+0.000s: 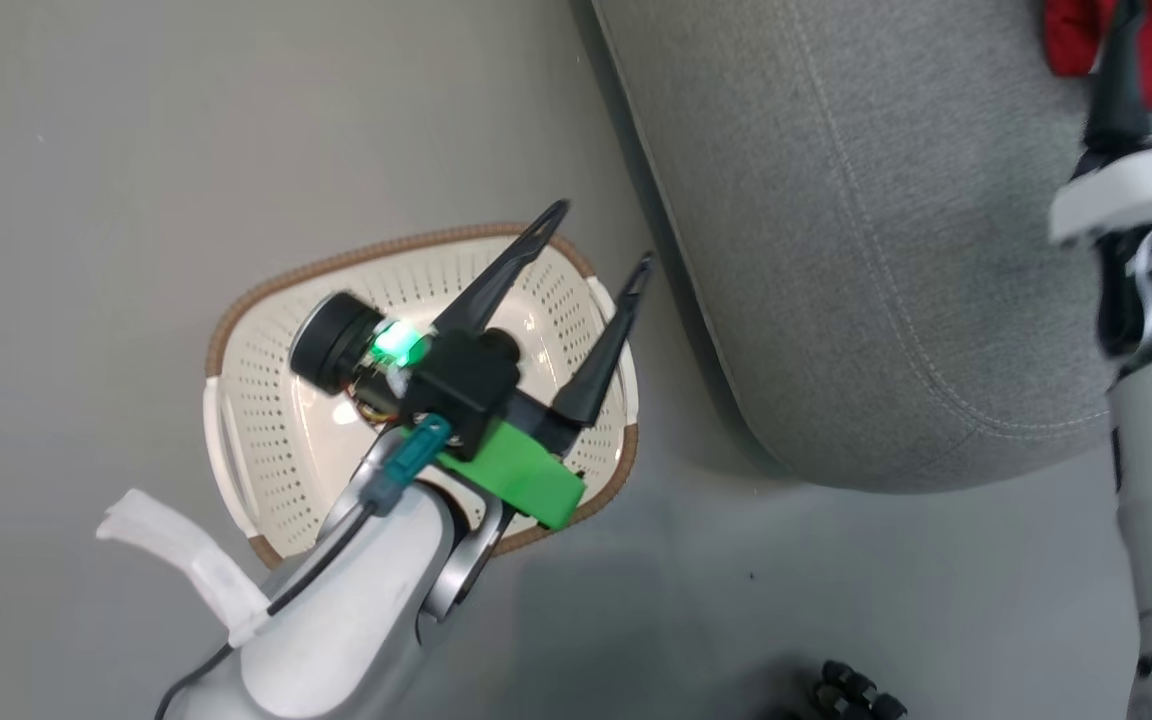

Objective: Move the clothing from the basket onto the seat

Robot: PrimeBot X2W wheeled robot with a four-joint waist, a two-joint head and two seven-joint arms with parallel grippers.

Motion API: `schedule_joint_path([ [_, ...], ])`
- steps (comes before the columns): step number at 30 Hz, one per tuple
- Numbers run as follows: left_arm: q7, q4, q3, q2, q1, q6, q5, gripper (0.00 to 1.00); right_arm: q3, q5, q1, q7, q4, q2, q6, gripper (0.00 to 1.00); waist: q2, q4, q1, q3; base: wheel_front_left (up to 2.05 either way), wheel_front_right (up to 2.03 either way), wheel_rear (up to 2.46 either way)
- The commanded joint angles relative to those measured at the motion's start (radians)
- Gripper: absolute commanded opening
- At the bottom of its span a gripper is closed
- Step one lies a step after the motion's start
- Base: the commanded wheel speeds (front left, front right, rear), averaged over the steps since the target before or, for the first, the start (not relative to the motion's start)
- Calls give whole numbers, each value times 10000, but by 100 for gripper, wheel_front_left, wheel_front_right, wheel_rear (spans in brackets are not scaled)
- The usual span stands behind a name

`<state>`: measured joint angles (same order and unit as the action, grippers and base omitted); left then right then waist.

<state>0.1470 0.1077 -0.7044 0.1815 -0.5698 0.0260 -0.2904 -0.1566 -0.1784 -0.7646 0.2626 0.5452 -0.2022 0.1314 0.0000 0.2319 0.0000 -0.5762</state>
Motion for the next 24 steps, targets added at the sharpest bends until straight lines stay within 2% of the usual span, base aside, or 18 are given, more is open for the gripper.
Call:
schedule_joint_path([
  [1,223,178,183,3,370,87,-287,100,282,29,513,32,-338,99,-14,100,0,-232,0,1133,0,0,0],
  [8,990,1064,1120,-254,1635,321,-1446,100,2197,-272,2705,32,-1737,414,-14,100,0,-714,0,2783,0,0,0],
  [12,1168,1480,1814,-269,2555,692,-1710,100,2812,-179,3851,34,-2324,598,-16,100,0,-1020,0,3811,0,0,0],
  [15,1182,1334,2722,-414,3411,875,-1721,100,3194,-143,4700,32,-2847,790,-14,100,0,-1210,0,4533,0,0,0],
  [17,1179,1064,3499,-553,4072,838,-1664,100,3345,-104,5173,32,-3134,844,-16,100,0,-1288,0,4916,0,0,0],
  [20,1182,623,4654,-712,4988,552,-1305,100,3278,37,5767,32,-3532,1037,-14,100,0,-1334,0,5327,0,0,0],
  [24,1175,46,5870,-988,6102,-187,-526,100,3153,314,6389,32,-4050,1168,-16,100,0,-1361,0,5679,0,0,0],
])
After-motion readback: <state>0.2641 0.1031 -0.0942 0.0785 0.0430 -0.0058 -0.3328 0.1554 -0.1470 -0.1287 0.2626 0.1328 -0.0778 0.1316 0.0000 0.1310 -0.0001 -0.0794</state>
